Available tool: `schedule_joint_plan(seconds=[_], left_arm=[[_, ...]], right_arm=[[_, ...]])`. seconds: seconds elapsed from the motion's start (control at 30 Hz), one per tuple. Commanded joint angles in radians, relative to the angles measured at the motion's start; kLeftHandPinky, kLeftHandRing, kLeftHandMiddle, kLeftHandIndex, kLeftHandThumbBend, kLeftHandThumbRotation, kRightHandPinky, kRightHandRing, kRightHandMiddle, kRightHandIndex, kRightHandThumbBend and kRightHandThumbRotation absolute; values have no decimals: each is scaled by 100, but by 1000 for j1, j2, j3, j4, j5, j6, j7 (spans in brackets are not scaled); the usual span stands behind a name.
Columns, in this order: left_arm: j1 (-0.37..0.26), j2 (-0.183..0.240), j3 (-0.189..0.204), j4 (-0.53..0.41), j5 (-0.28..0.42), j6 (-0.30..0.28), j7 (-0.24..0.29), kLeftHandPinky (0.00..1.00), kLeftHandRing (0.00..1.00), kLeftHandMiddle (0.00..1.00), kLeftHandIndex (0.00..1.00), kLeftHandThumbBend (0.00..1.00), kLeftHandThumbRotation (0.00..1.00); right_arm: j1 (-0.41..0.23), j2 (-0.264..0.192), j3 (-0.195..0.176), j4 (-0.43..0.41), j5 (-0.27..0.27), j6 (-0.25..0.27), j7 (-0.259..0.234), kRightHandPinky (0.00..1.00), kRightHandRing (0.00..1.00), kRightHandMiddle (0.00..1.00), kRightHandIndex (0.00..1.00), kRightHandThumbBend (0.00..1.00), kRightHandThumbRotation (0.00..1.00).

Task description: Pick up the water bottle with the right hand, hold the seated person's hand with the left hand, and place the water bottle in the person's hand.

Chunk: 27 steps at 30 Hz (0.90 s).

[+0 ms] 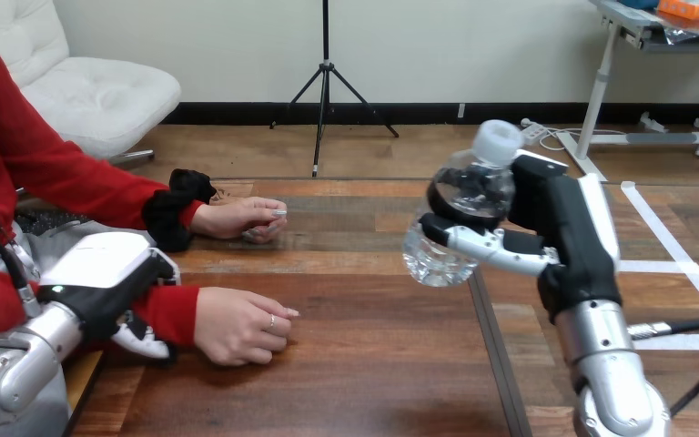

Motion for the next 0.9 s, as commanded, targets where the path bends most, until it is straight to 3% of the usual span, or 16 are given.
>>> schedule_joint_plan(seconds=[0.0,0.57,0.87], left_arm=[[-41,-48,25,-86,-31,-65,37,26,34,41,42,72,13],[-41,-37,46,-149,-54,-152,14,25,32,39,41,73,12],[-30,-29,63,-196,-87,-181,-24,25,32,38,41,74,10]], right_arm=[[-117,22,5,18,0,-42,-23,33,40,47,46,80,0],[-159,42,26,108,-43,-57,-53,33,40,46,46,80,0],[-182,53,31,185,-43,-99,-62,34,40,47,46,80,0]])
